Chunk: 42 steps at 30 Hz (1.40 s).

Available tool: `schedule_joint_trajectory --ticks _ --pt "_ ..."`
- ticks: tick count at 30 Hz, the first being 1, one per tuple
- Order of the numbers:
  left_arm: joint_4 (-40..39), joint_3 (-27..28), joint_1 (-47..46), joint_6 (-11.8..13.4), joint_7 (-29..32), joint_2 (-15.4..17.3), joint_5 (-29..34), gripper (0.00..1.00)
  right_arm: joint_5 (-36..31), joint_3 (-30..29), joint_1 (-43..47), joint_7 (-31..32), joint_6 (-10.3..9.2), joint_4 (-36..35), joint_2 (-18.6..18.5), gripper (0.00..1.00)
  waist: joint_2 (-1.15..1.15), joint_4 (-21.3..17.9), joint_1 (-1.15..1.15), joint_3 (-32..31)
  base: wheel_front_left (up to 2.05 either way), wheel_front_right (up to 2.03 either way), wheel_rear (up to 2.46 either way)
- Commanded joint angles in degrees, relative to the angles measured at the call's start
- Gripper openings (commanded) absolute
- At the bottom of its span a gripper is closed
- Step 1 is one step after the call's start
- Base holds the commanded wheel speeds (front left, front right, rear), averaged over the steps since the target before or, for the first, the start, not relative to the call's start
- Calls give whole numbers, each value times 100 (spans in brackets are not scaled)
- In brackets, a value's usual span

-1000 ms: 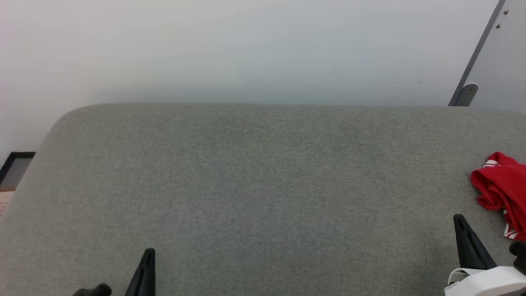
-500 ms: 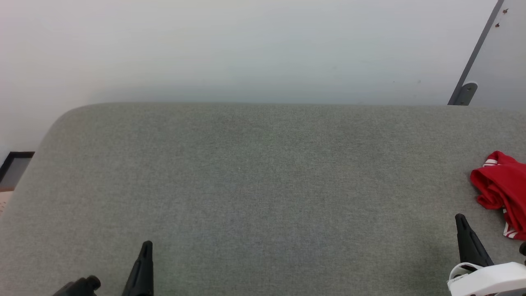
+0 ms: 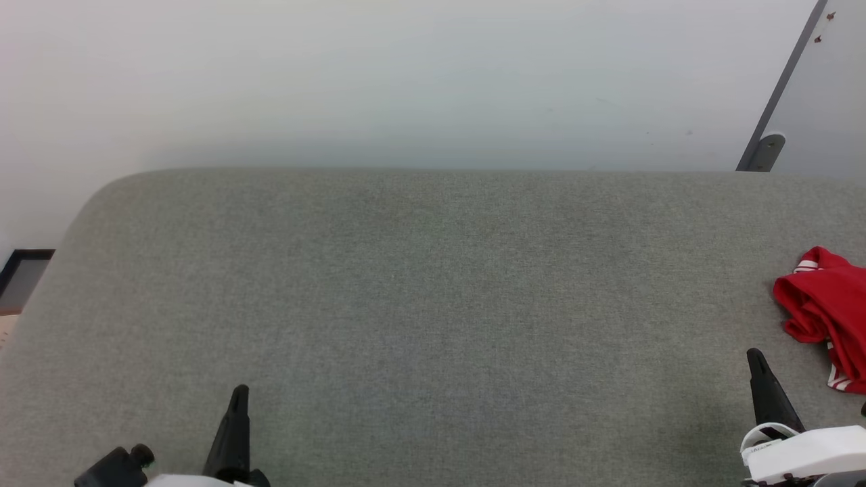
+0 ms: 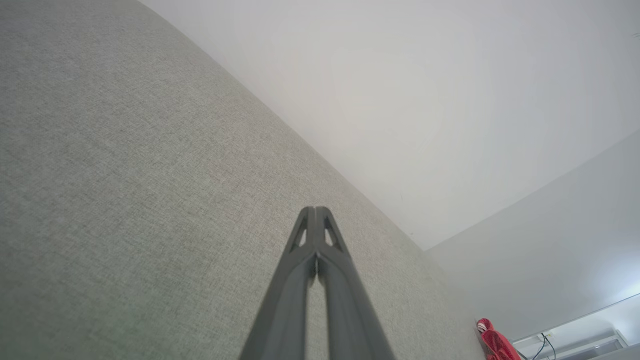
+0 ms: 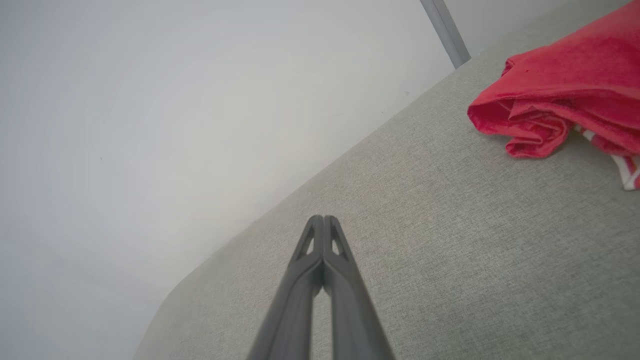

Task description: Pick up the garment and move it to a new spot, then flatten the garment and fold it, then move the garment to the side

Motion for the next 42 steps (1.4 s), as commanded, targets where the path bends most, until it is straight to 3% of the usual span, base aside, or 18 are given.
schedule_joint_trajectory --ticks 1,42 --pt "-39 31 -149 -6 30 17 -176 0 190 -46 -158 37 -3 -58 -2 0 0 -1 0 2 0 0 0" --pt "257 224 -622 -13 700 -120 -2576 0 2491 -270 -273 651 -6 -12 323 0 0 -44 0 50 0 0 0"
